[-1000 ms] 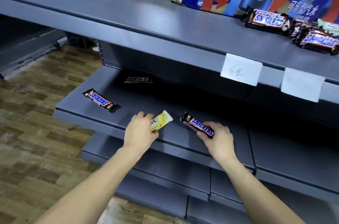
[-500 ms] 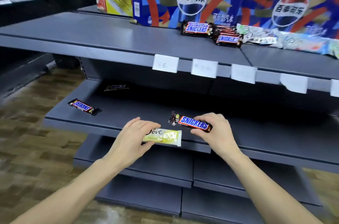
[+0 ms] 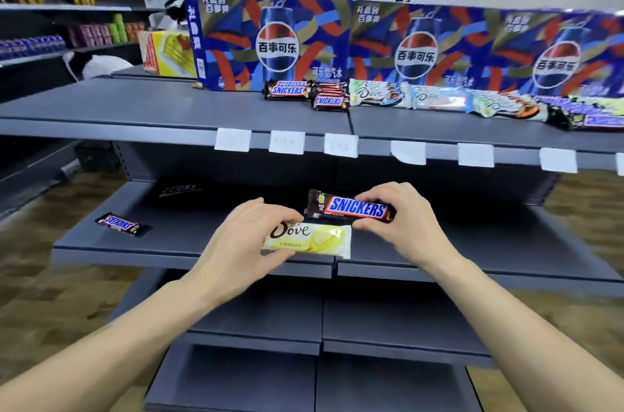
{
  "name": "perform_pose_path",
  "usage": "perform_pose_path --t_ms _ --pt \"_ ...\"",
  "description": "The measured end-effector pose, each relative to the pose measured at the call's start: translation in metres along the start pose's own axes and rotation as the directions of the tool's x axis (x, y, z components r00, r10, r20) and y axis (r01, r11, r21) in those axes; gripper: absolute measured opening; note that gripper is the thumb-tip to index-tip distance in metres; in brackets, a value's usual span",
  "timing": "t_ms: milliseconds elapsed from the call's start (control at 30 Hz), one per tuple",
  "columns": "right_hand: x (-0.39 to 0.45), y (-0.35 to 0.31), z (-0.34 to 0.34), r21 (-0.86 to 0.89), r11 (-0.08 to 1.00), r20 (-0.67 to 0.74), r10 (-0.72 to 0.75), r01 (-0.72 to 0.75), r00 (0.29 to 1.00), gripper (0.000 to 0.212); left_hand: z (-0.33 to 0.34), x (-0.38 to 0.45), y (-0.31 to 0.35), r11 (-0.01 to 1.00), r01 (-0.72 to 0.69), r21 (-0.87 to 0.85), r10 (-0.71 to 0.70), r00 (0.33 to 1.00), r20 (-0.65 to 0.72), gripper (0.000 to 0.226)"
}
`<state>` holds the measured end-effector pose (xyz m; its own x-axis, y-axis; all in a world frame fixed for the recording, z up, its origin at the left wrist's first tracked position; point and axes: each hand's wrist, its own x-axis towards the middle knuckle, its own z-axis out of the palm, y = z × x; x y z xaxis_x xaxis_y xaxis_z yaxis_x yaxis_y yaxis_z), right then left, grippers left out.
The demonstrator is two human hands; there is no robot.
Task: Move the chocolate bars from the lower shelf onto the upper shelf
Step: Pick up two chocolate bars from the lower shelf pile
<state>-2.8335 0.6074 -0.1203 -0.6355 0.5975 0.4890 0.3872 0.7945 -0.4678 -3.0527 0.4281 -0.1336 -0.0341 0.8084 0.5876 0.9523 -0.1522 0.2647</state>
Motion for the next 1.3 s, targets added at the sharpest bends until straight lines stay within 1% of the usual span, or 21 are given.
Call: perform_pose_path --t_ms 133,300,500,600,700,833,1000,1100,1200,1300 --pt "-0.005 0.006 -0.041 -0.031 0.999 -0.049 -0.013 0.012 0.999 0.042 0.001 0.021 0.031 0.999 -0.040 -0.036 0.039 0.999 -0.019 0.050" --pt "-0.009 0.012 -0.081 -0.079 0.997 -0.106 -0.034 0.026 0.994 0.039 0.004 0.046 0.062 0.996 -0.073 -0.048 0.072 0.997 -0.023 0.051" --pt "0.000 0.019 -0.113 -0.153 0.988 -0.130 -0.030 0.010 0.991 0.037 0.003 0.071 0.084 0.994 -0.089 -0.064 0.088 0.996 -0.016 0.050" --pt "0.011 0.022 -0.124 -0.158 0.987 -0.162 -0.041 0.015 0.986 0.036 0.002 0.086 0.088 0.993 -0.106 -0.051 0.104 0.994 -0.032 0.051" --pt "0.024 0.025 -0.133 -0.149 0.989 -0.184 -0.046 0.019 0.982 0.034 0.003 0.105 0.086 0.993 -0.103 -0.056 0.101 0.994 -0.038 0.051" --pt "0.044 0.036 -0.140 -0.182 0.983 -0.184 -0.043 0.009 0.982 0.033 0.007 0.131 0.075 0.993 -0.110 -0.054 0.107 0.993 -0.049 0.051" --pt "0.076 0.054 -0.144 -0.196 0.981 -0.177 -0.044 0.009 0.983 0.030 0.015 0.167 0.055 0.994 -0.096 -0.043 0.091 0.990 -0.107 0.050" --pt "0.099 0.065 -0.142 -0.191 0.982 -0.152 -0.027 -0.003 0.988 0.033 0.019 0.184 0.044 0.994 -0.106 -0.026 0.102 0.988 -0.114 0.050" --pt "0.123 0.069 -0.135 -0.192 0.981 -0.135 -0.039 0.013 0.990 0.035 0.022 0.196 0.034 0.994 -0.111 -0.002 0.110 0.987 -0.119 0.049" --pt "0.143 0.072 -0.122 -0.192 0.981 -0.130 -0.066 0.040 0.989 0.034 0.022 0.203 0.024 0.996 -0.081 -0.023 0.077 0.988 -0.133 0.047"
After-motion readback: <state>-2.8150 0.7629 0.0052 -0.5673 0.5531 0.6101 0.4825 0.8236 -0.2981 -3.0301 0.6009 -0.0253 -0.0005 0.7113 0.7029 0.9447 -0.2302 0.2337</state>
